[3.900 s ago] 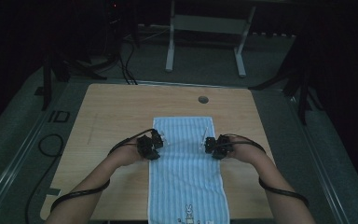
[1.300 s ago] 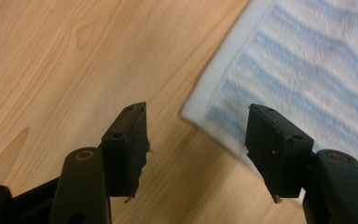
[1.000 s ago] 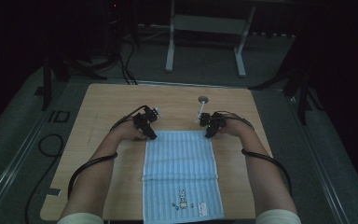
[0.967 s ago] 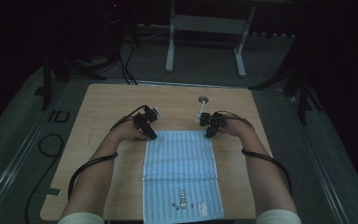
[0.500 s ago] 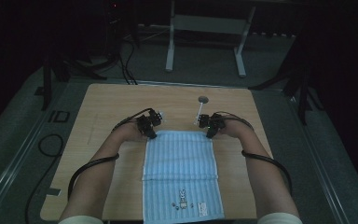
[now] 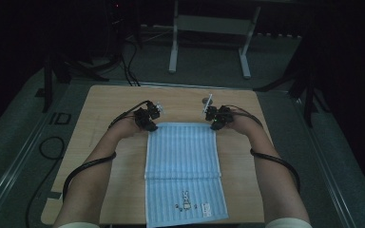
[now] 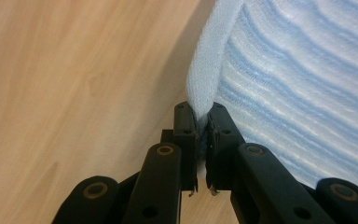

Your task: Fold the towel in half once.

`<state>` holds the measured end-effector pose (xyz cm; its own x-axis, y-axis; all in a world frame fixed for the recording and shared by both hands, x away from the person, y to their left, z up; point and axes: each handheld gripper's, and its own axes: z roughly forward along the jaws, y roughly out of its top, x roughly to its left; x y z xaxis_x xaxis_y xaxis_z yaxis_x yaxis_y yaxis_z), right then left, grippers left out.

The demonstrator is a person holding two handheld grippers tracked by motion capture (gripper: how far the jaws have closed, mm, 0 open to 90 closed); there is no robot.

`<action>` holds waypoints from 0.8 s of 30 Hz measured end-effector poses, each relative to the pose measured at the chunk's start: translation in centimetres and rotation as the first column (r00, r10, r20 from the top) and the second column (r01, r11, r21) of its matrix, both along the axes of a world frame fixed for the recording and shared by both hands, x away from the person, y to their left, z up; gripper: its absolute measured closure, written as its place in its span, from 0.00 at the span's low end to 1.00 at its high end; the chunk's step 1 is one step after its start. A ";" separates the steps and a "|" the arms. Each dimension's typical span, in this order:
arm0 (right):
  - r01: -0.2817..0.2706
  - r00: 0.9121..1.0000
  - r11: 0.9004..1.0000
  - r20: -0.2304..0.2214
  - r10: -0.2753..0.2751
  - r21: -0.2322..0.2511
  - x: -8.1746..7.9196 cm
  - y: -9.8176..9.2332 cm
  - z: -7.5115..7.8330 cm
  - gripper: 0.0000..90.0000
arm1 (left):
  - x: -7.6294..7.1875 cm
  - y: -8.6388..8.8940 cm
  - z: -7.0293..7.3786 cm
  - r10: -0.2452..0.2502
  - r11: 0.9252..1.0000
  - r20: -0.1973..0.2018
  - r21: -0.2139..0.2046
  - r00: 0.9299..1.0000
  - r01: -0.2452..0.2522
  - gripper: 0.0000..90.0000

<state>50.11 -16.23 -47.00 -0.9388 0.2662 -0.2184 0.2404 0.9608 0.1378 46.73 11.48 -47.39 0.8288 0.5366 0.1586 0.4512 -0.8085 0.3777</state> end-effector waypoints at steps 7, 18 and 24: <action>0.034 0.995 0.999 0.098 -0.037 0.033 0.6 -0.2 2.1 0.93 | 0.2 0.5 3.1 0.031 0.998 0.110 -0.052 0.993 -0.025 0.94; 0.063 0.930 0.989 0.351 -0.107 0.137 0.1 -0.6 9.4 0.93 | -1.2 1.5 9.1 0.068 0.989 0.303 -0.149 0.951 -0.023 0.94; 0.045 0.894 0.975 0.427 -0.137 0.219 -1.1 -0.9 12.4 0.93 | -2.3 2.3 11.3 0.085 0.983 0.368 -0.180 0.926 -0.019 0.94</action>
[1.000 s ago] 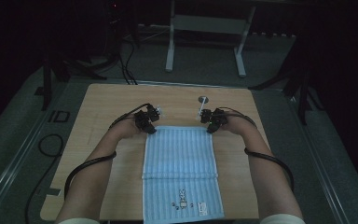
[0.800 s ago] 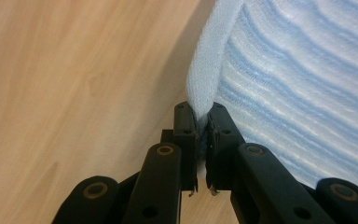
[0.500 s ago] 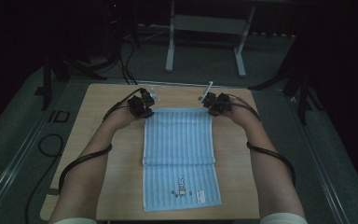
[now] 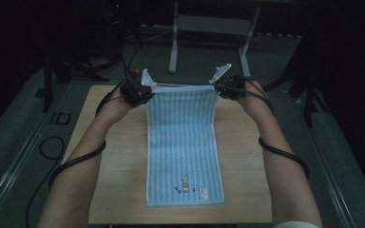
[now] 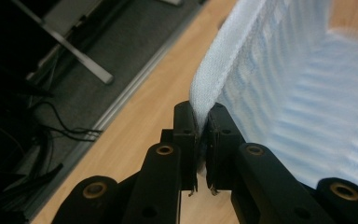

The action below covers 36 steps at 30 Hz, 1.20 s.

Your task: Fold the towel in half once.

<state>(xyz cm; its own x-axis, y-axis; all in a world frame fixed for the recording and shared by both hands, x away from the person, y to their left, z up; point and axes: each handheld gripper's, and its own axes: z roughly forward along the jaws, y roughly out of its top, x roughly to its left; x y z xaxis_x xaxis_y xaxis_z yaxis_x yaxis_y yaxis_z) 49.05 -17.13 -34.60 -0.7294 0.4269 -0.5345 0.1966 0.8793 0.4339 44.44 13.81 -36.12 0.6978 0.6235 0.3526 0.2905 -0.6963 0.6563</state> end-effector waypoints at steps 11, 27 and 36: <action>-0.117 0.975 0.988 -0.198 0.096 -0.098 -3.6 -0.1 -5.7 0.93 | -3.9 0.1 -5.5 -0.116 0.992 -0.143 0.025 0.983 0.120 0.93; -0.262 0.943 0.963 -0.229 0.241 -0.065 -12.0 -1.7 -7.5 0.93 | -12.0 1.0 -8.3 -0.227 0.974 -0.182 -0.034 0.957 0.225 0.93; -0.292 0.939 0.956 -0.201 0.279 -0.040 -15.9 -2.9 -7.0 0.93 | -16.0 0.3 -7.6 -0.260 0.965 -0.155 -0.018 0.953 0.260 0.93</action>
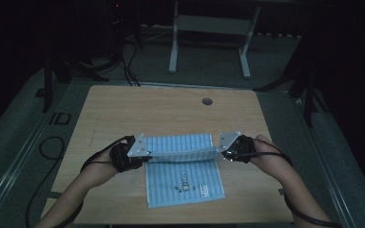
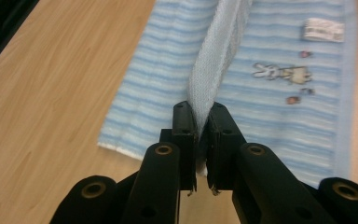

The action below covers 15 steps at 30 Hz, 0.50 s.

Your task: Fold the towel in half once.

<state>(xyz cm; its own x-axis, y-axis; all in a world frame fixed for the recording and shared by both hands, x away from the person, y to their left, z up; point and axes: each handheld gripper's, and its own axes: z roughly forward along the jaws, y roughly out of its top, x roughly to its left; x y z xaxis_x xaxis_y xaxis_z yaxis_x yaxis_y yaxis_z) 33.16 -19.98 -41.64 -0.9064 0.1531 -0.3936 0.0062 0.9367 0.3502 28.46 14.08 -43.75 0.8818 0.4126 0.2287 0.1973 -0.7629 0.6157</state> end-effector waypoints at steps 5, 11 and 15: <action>-0.024 0.995 0.999 -0.097 0.022 -0.021 -2.1 -0.4 -4.1 0.92 | -1.3 -0.7 -3.9 -0.012 0.999 -0.088 0.045 0.996 0.016 0.93; -0.024 0.984 0.998 -0.175 0.014 -0.053 -3.4 -0.9 -7.7 0.92 | -2.6 -1.6 -8.0 -0.039 0.998 -0.176 0.050 0.984 0.048 0.91; -0.033 0.988 0.999 -0.151 0.027 -0.040 -4.1 -1.2 -7.2 0.92 | -3.0 -1.5 -7.9 -0.028 0.999 -0.162 0.034 0.986 0.034 0.91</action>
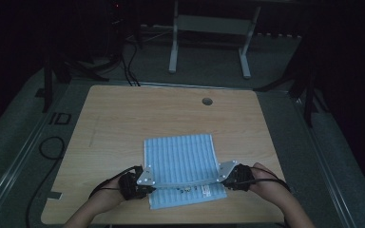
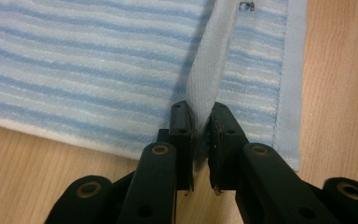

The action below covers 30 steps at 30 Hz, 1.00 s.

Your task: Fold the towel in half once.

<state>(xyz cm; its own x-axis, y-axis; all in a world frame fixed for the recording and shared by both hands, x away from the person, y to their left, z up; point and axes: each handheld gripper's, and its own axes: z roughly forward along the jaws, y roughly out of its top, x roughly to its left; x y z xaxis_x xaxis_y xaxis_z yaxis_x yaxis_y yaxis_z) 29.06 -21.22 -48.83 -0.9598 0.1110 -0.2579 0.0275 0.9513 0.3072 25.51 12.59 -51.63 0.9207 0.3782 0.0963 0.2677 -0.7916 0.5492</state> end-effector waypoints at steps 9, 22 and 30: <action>0.030 0.995 0.998 0.090 -0.035 0.058 0.6 -0.9 3.5 0.92 | -0.8 -0.5 2.9 0.010 0.998 0.082 -0.055 0.997 -0.006 0.91; -0.009 0.982 0.995 -0.187 -0.010 -0.100 -2.0 -4.1 -0.8 0.72 | -3.5 -3.3 0.8 -0.152 0.988 -0.167 -0.003 0.974 0.154 0.64; 0.041 0.978 0.995 -0.202 -0.059 -0.093 -0.3 -4.4 -0.3 0.59 | -2.1 -2.3 1.7 -0.047 0.998 -0.167 0.033 0.985 0.053 0.53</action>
<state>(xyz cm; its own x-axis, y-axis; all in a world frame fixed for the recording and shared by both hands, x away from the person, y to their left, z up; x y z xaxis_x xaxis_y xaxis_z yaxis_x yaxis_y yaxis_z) 28.80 -25.64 -49.10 -0.9870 0.1457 -0.0676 0.1291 0.9702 0.2050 23.37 10.28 -49.91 0.9429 0.3300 -0.0459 0.3118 -0.8257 0.4701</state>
